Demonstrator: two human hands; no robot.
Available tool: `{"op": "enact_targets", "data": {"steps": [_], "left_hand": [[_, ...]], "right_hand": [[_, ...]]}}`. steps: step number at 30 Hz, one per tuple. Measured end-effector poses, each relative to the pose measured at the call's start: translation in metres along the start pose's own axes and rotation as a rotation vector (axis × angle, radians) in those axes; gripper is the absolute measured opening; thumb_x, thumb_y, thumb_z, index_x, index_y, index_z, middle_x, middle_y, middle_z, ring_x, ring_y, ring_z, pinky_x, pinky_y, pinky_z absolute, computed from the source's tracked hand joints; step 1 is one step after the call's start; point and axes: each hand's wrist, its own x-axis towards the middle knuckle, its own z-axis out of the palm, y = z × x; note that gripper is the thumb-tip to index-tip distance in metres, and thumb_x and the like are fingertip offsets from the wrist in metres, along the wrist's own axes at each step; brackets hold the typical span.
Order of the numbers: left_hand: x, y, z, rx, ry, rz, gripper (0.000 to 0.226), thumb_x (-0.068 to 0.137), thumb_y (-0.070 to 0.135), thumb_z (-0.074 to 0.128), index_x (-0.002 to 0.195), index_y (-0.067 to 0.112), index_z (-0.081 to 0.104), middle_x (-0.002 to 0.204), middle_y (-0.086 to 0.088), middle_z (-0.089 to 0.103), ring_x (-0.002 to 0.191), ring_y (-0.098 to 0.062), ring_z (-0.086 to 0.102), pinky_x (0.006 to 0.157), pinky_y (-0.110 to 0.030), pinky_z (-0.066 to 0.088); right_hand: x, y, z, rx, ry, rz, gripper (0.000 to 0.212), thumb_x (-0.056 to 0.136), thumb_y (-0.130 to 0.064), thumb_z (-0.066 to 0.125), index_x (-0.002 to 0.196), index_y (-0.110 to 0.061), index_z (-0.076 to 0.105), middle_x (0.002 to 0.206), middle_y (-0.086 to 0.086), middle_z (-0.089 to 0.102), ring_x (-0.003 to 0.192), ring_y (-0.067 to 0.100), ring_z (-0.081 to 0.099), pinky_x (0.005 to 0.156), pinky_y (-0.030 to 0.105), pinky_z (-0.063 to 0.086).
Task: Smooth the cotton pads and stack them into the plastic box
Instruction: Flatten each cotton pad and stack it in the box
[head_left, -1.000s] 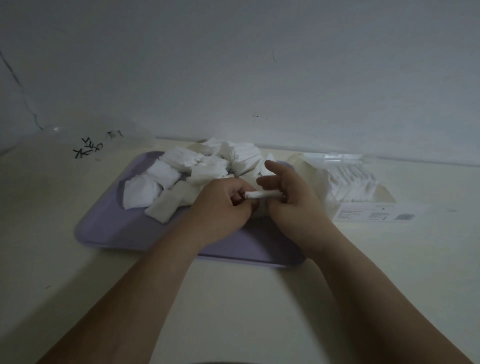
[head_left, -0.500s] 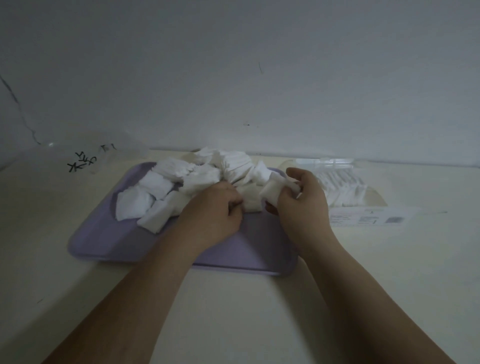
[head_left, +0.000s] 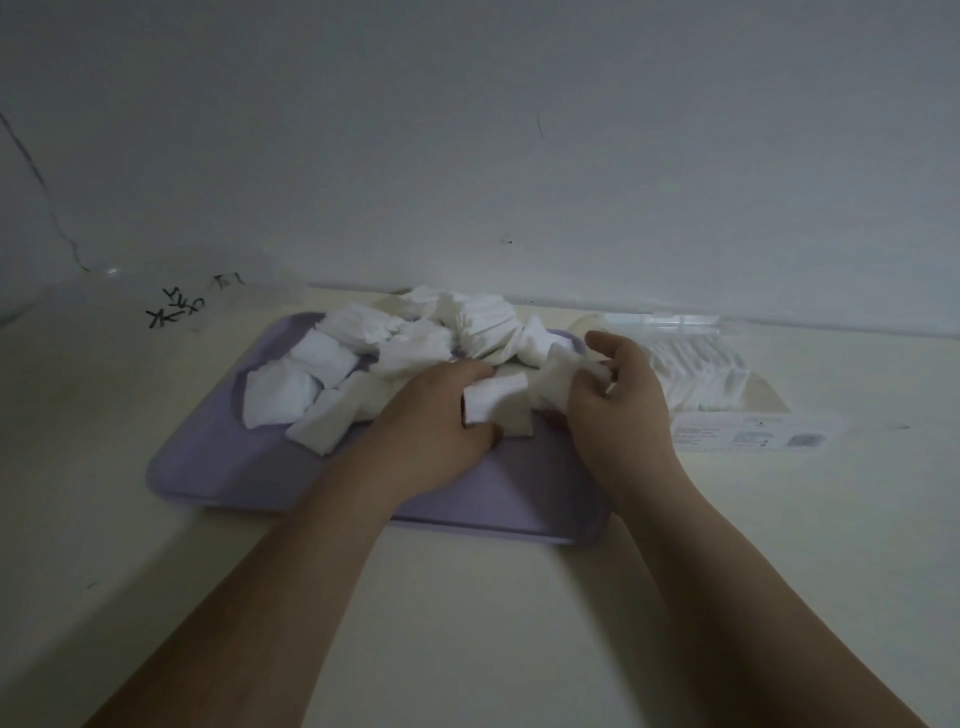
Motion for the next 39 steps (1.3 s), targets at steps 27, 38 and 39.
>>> {"op": "enact_targets", "data": {"steps": [27, 38, 39], "left_hand": [[-0.007, -0.001, -0.014, -0.553, 0.059, -0.042, 0.017, 0.085, 0.007, 0.082, 0.098, 0.013, 0.073, 0.093, -0.003, 0.08, 0.08, -0.009, 0.07, 0.072, -0.025, 0.056], [-0.004, -0.006, -0.016, -0.378, 0.081, -0.036, 0.044, 0.072, 0.021, 0.093, 0.109, 0.029, 0.07, 0.066, 0.009, 0.059, 0.058, -0.005, 0.052, 0.057, -0.021, 0.044], [-0.004, -0.007, -0.017, -0.334, 0.05, -0.015, 0.04, 0.074, 0.018, 0.092, 0.108, 0.026, 0.072, 0.061, 0.012, 0.053, 0.054, -0.002, 0.046, 0.054, -0.019, 0.039]], "right_hand": [[-0.002, 0.006, 0.008, 0.432, -0.228, 0.017, 0.024, 0.095, 0.007, 0.064, 0.108, -0.011, 0.074, 0.082, 0.003, 0.077, 0.069, 0.012, 0.066, 0.067, 0.029, 0.055], [-0.002, 0.012, 0.012, 0.321, -0.353, -0.109, 0.046, 0.075, -0.007, 0.075, 0.118, -0.021, 0.07, 0.101, 0.007, 0.079, 0.093, 0.028, 0.074, 0.096, 0.051, 0.057], [-0.002, 0.013, 0.012, 0.302, -0.358, -0.124, 0.046, 0.077, -0.002, 0.072, 0.118, -0.022, 0.07, 0.101, 0.009, 0.079, 0.097, 0.034, 0.074, 0.098, 0.053, 0.056]]}}
